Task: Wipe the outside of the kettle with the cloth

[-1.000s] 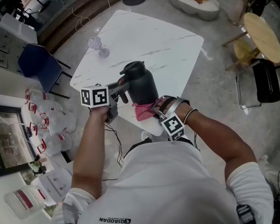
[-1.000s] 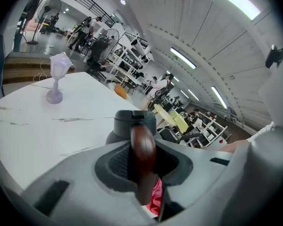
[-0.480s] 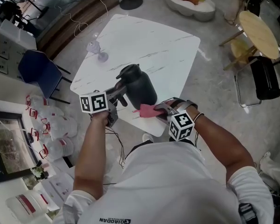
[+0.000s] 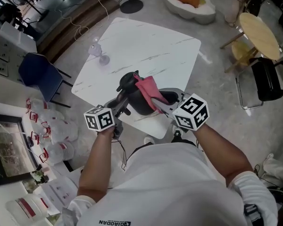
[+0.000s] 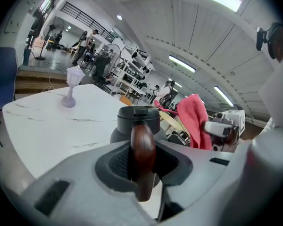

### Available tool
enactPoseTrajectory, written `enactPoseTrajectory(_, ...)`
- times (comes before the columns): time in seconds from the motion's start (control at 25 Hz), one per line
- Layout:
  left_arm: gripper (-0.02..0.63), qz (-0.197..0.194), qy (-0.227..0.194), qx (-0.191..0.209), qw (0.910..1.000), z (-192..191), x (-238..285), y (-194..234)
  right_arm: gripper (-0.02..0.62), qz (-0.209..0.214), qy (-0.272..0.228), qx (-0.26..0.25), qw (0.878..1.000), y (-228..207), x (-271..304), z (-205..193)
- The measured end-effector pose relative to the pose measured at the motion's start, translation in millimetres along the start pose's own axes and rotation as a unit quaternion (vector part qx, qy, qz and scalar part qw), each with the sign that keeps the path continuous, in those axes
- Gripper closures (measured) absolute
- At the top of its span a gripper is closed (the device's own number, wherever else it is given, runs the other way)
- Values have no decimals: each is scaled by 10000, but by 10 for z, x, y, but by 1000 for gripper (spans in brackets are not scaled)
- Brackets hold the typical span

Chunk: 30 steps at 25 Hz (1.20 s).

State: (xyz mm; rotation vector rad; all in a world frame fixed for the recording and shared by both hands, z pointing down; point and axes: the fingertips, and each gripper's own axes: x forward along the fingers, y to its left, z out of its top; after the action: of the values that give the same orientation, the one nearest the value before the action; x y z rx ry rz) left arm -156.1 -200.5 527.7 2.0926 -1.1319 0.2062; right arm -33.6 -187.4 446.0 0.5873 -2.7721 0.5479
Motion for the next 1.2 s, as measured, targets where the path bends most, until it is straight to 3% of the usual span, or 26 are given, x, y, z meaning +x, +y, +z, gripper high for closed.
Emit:
enactPoseTrajectory(0.12, 515, 169, -191, 58, 9997, -41, -35, -53, 489, 101, -659, 1627, 9844, -44, 128, 339)
enactPoseTrajectory(0.24, 515, 244, -305, 201, 9990, -105, -69, -113, 489, 192, -1031, 3010, 9478, -184, 289, 413)
enactPoseTrajectory(0.32, 515, 271, -350, 271, 9987, -140, -79, -150, 489, 219, -1014, 3558, 9288, -249, 426, 320)
enactPoseTrajectory(0.52, 515, 274, -362, 516, 9976, -204, -95, -230, 491, -246, -571, 3756, 9247, -399, 543, -114)
enactPoseTrajectory(0.84, 515, 148, -330, 706, 9968, -279, -112, -275, 494, -461, -401, 3739, 9255, -552, 390, -420)
enactPoseTrajectory(1.2, 515, 19, -426, 517, 9978, -316, -186, -191, 495, -540, 213, 4100, 9103, -651, 358, -1051)
